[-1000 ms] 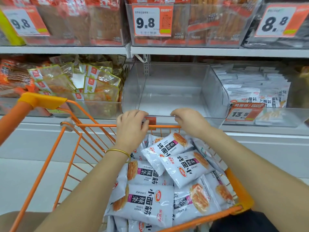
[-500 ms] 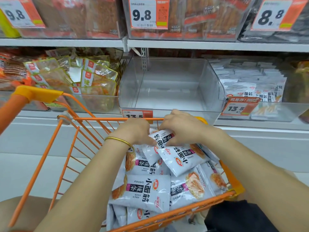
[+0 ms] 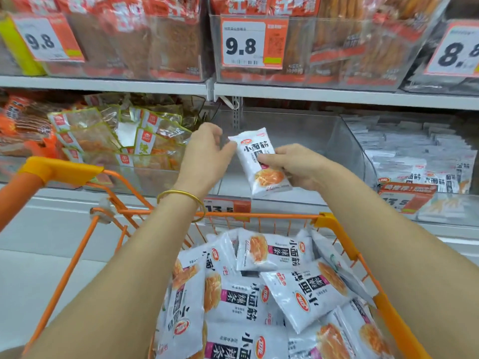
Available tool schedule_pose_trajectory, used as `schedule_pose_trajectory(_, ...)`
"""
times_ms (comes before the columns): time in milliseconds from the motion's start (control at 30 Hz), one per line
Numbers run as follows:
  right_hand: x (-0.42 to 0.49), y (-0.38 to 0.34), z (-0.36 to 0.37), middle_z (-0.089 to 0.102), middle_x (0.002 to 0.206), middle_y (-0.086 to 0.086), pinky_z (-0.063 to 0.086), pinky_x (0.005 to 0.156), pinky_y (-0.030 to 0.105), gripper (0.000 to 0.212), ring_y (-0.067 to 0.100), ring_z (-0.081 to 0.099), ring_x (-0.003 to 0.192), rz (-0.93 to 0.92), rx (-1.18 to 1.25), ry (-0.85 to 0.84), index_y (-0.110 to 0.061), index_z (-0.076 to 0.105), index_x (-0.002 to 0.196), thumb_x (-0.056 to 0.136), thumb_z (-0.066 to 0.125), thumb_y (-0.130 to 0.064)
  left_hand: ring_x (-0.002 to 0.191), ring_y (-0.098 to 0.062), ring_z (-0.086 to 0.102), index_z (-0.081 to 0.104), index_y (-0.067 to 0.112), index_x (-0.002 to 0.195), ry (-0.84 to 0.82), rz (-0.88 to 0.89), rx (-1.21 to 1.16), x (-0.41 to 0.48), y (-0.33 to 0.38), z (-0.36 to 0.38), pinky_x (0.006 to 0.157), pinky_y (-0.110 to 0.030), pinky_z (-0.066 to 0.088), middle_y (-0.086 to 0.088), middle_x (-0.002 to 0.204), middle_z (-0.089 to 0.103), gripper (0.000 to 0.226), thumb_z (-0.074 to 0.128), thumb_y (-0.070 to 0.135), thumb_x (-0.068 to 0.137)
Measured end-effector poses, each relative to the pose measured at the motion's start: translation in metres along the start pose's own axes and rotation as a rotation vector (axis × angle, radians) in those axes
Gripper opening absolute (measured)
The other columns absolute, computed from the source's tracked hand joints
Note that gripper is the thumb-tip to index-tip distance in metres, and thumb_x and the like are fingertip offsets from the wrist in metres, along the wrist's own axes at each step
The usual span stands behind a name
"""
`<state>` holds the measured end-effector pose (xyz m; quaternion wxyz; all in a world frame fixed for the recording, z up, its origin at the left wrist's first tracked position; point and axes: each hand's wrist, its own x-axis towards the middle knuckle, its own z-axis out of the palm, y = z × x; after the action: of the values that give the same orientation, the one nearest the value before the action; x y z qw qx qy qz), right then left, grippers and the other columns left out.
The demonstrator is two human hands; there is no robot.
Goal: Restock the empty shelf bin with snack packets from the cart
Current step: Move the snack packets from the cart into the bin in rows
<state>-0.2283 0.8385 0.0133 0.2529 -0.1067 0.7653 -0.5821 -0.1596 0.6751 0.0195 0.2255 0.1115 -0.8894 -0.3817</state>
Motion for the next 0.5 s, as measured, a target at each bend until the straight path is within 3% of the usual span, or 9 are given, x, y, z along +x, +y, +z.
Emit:
schedule_pose_trajectory(67, 0.029, 0.001, 0.0, 0.066, 0.06, 0.004, 0.055, 0.054, 0.028, 0.012, 0.015, 0.063, 0.05, 0.107, 0.06, 0.09, -0.01, 0.058, 0.078, 0.089, 0.063, -0.01, 0.111, -0.027, 0.05, 0.06, 0.008, 0.112, 0.08, 0.253, 0.38, 0.008, -0.014, 0.008, 0.093, -0.038, 0.041, -0.01, 0.115, 0.057, 0.028, 0.058, 0.022, 0.089)
schedule_pose_trajectory(133, 0.061, 0.006, 0.004, 0.063, 0.064, 0.009, 0.057, 0.064, 0.036, 0.016, 0.019, 0.061, 0.055, 0.182, 0.029, 0.138, -0.008, 0.053, 0.076, 0.087, 0.063, -0.001, 0.12, -0.032, 0.045, 0.067, 0.004, 0.105, 0.048, 0.434, 0.624, 0.018, -0.026, 0.018, 0.1, -0.041, 0.036, -0.013, 0.119, 0.057, 0.027, 0.058, 0.021, 0.087)
schedule_pose_trajectory(200, 0.093, 0.012, 0.011, 0.06, 0.072, 0.011, 0.053, 0.076, 0.043, 0.015, 0.022, 0.058, 0.06, 0.207, -0.022, 0.176, -0.006, 0.053, 0.078, 0.085, 0.062, 0.005, 0.136, -0.03, 0.03, 0.064, 0.005, 0.112, -0.071, 0.455, 0.76, 0.023, -0.031, 0.026, 0.112, -0.044, 0.021, -0.014, 0.136, 0.047, 0.034, 0.052, 0.029, 0.091)
schedule_pose_trajectory(267, 0.123, 0.014, 0.017, 0.059, 0.083, 0.013, 0.051, 0.081, 0.039, 0.015, 0.024, 0.059, 0.068, 0.199, -0.091, 0.202, -0.006, 0.053, 0.085, 0.084, 0.064, 0.003, 0.143, -0.026, 0.012, 0.055, 0.009, 0.126, -0.163, 0.43, 0.846, 0.026, -0.037, 0.033, 0.117, -0.044, 0.007, -0.011, 0.15, 0.03, 0.044, 0.042, 0.037, 0.095)
schedule_pose_trajectory(367, 0.174, 0.019, 0.024, 0.06, 0.117, 0.017, 0.049, 0.097, 0.043, 0.022, 0.03, 0.061, 0.108, 0.145, -0.19, 0.207, -0.009, 0.054, 0.09, 0.079, 0.072, -0.008, 0.145, -0.028, 0.0, 0.038, 0.011, 0.141, -0.257, 0.439, 1.003, 0.027, -0.042, 0.039, 0.117, -0.047, 0.001, -0.013, 0.156, 0.015, 0.056, 0.031, 0.044, 0.097)
schedule_pose_trajectory(433, 0.198, 0.02, 0.029, 0.065, 0.116, 0.015, 0.053, 0.092, 0.045, 0.02, 0.03, 0.063, 0.109, 0.102, -0.275, 0.281, -0.013, 0.06, 0.085, 0.075, 0.077, -0.017, 0.145, -0.03, -0.003, 0.028, 0.009, 0.146, -0.292, 0.453, 1.094, 0.027, -0.045, 0.042, 0.117, -0.048, -0.001, -0.015, 0.157, 0.008, 0.061, 0.028, 0.047, 0.097)
schedule_pose_trajectory(500, 0.205, 0.018, 0.035, 0.068, 0.111, 0.01, 0.054, 0.09, 0.039, 0.02, 0.027, 0.066, 0.104, 0.052, -0.44, 0.335, -0.013, 0.067, 0.093, 0.079, 0.074, -0.025, 0.145, -0.032, -0.004, 0.025, 0.007, 0.146, -0.305, 0.442, 1.132, 0.026, -0.048, 0.045, 0.117, -0.047, -0.001, -0.016, 0.157, 0.006, 0.064, 0.025, 0.048, 0.098)
